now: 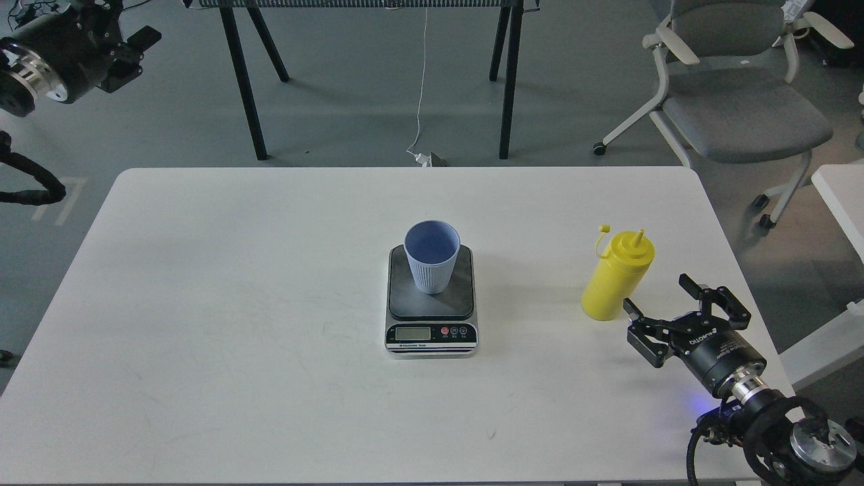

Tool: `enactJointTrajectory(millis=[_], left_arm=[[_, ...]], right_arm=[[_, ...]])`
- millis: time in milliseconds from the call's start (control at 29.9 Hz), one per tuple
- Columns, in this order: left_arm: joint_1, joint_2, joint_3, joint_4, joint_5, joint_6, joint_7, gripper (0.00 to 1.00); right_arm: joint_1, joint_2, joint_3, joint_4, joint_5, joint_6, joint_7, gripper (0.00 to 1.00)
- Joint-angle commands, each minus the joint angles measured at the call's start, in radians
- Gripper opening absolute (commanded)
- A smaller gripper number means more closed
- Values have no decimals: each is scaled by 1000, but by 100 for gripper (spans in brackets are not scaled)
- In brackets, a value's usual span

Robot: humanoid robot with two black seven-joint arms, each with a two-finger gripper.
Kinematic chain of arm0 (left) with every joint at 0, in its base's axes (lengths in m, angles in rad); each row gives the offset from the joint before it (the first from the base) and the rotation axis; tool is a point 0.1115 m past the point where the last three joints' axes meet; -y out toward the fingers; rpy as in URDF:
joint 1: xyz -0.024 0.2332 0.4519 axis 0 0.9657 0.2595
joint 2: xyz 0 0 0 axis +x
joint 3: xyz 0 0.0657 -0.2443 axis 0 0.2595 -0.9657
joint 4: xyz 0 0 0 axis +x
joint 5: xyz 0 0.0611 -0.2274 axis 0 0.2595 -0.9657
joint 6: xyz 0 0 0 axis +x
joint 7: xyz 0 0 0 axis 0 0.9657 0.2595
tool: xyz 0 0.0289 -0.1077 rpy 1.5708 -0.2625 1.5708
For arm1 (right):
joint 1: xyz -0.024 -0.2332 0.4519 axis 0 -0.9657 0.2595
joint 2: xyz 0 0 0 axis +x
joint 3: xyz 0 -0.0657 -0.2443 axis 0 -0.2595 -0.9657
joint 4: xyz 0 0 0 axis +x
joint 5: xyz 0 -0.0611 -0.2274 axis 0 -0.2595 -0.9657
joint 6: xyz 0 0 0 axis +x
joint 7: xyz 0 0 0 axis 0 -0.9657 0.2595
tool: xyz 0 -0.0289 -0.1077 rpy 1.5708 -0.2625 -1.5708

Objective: Pour seasoning into cup on scale with both arms
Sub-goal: 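Reach the right gripper to the yellow bottle and grasp it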

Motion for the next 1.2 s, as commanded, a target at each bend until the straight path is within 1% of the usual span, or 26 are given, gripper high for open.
enactJointTrajectory(millis=[0, 301, 802, 1170], left_arm=[[0, 3, 1, 0, 0, 0, 0, 99], [14, 3, -1, 0, 0, 0, 0, 99], [40, 19, -2, 0, -1, 0, 0, 99], [42, 21, -11, 0, -1, 0, 0, 99]], right_arm=[[20, 30, -2, -35, -7, 0, -3, 100], [72, 113, -23, -124, -34, 0, -15, 100], [142, 154, -23, -170, -53, 0, -17, 100], [210, 195, -23, -281, -54, 0, -17, 99]])
